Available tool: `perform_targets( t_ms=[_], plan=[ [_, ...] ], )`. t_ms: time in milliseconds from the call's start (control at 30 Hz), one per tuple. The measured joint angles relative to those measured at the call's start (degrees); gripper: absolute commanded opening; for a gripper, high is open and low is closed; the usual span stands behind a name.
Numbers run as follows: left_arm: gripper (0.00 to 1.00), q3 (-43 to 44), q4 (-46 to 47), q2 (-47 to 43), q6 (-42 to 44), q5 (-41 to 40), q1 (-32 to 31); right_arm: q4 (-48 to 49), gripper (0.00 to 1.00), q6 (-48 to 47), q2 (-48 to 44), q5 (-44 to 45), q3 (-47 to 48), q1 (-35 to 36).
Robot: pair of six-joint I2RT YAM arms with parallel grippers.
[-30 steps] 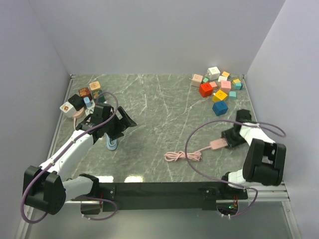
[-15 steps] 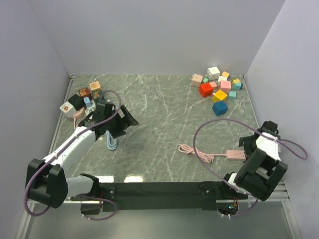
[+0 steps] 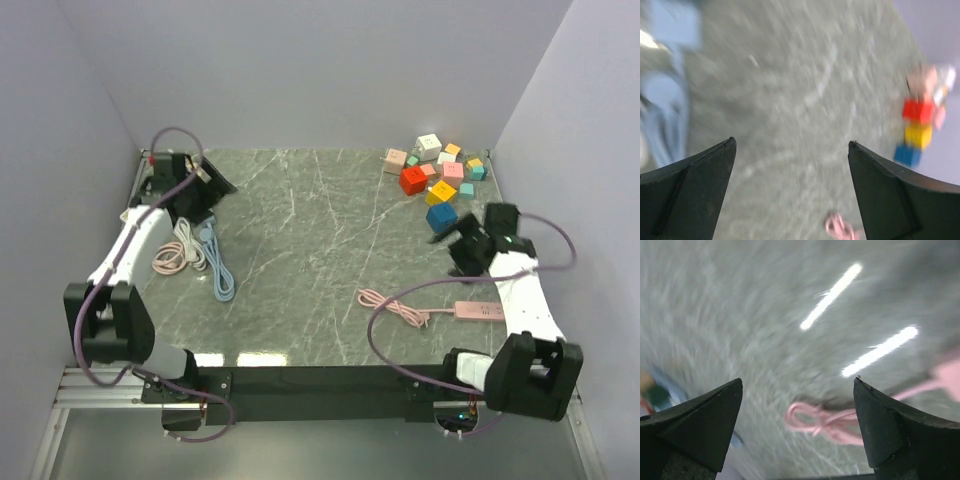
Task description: Pull the plug off the socket
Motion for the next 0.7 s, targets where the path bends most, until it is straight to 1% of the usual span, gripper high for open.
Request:
perform_targets(
  t_ms=[67, 133, 267, 367, 533, 600, 700],
  plan=[
    [0.99, 4.98, -1.22, 4.11, 1.05, -2.93, 2.91, 1.01, 0.97, -0.85, 1.99, -0.46, 4.17, 7.76],
    [0.99, 11.54, -3.34, 9.55, 2.97, -7.04, 4.15, 3.15, 0.98, -2.27, 5.16, -0.79, 8.59, 14.97],
    [0.98, 26.1, -6.47, 21.73, 7.61, -14.49, 4.33, 4.94, 0.98, -5.16, 11.56, -0.13, 14.43, 24.85],
    [0.98, 33.9, -8.44, 29.73, 10.6, -17.59, 4.81, 5.14, 0.98, -6.99, 15.74, -0.66, 16.65, 28.79],
    [0.97, 43.89, -13.03, 40.54, 13.68, -22.01, 6.27, 5.01, 0.98, -9.9, 22.03, -1.22, 20.31, 30.84],
    [0.95, 46.56, -14.6, 43.3, 14.84, -22.6, 6.86, 4.87, 0.98, -10.73, 22.97, -1.33, 20.98, 31.17],
    [0.92, 48.17, -15.98, 45.0, 16.5, -22.03, 7.26, 4.52, 0.98, -11.65, 23.61, -1.31, 22.1, 31.26]
  ],
)
